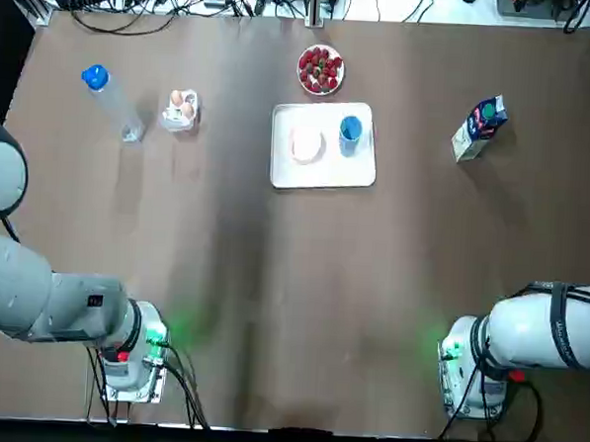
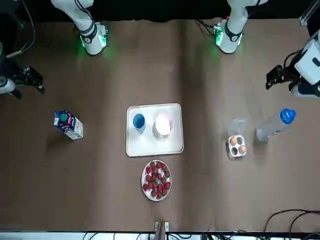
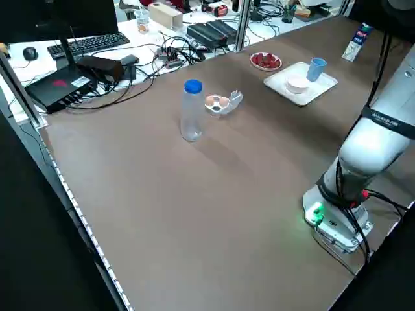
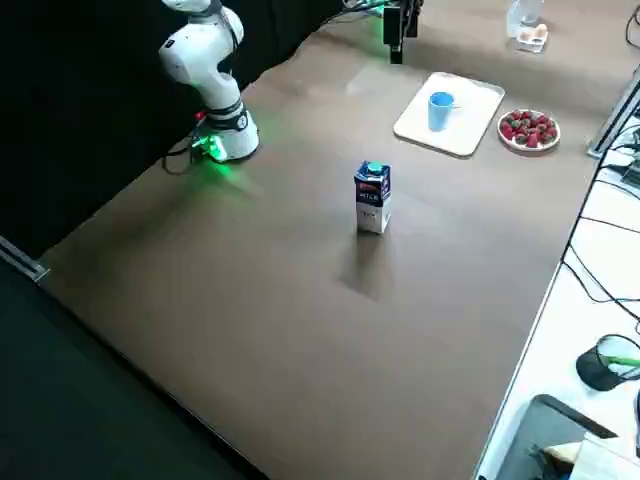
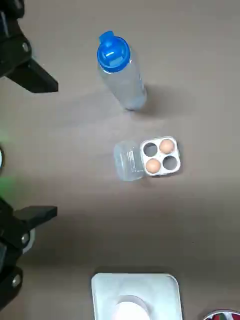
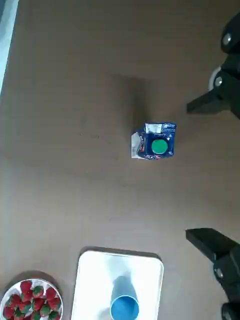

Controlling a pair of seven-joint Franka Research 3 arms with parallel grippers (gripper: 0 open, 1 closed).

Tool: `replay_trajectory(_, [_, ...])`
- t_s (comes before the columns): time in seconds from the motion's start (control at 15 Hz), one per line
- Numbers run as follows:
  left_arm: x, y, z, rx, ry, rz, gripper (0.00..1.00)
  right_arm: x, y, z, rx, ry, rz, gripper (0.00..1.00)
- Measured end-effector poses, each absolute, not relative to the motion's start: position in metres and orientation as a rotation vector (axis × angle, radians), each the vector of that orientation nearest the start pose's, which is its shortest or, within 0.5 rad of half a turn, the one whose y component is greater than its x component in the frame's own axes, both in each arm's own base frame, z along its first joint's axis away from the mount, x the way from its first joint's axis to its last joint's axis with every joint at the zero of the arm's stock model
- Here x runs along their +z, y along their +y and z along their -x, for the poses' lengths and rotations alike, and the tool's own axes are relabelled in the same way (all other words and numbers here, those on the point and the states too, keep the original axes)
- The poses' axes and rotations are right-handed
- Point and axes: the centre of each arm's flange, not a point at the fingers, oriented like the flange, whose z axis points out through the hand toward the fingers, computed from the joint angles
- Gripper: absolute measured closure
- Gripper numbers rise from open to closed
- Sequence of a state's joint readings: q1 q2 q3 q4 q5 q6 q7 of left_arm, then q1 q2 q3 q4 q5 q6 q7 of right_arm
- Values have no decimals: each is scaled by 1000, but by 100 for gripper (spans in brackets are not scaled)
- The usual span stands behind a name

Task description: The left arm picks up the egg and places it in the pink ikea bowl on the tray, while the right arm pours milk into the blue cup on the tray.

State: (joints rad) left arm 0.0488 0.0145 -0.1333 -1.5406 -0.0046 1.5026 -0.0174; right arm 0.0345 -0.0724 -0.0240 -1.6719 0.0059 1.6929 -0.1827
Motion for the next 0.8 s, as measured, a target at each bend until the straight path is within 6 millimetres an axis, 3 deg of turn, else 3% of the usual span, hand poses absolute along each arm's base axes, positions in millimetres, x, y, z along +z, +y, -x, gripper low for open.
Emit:
replay_trajectory(0.27, [618,-44,-547,143,95,3139,0,627,7,-543,-146,-305,3124,0])
replay_trajectory(0.4, [601,-38,-549,228,33,3133,0,625,7,-544,-142,-306,3124,0])
replay_trajectory(0.6, [537,-23,-563,389,-135,3109,0,619,3,-548,-124,-410,3115,0])
replay_trajectory(0.8, [463,-17,-592,290,-299,3114,0,605,-12,-555,-86,-634,3082,0])
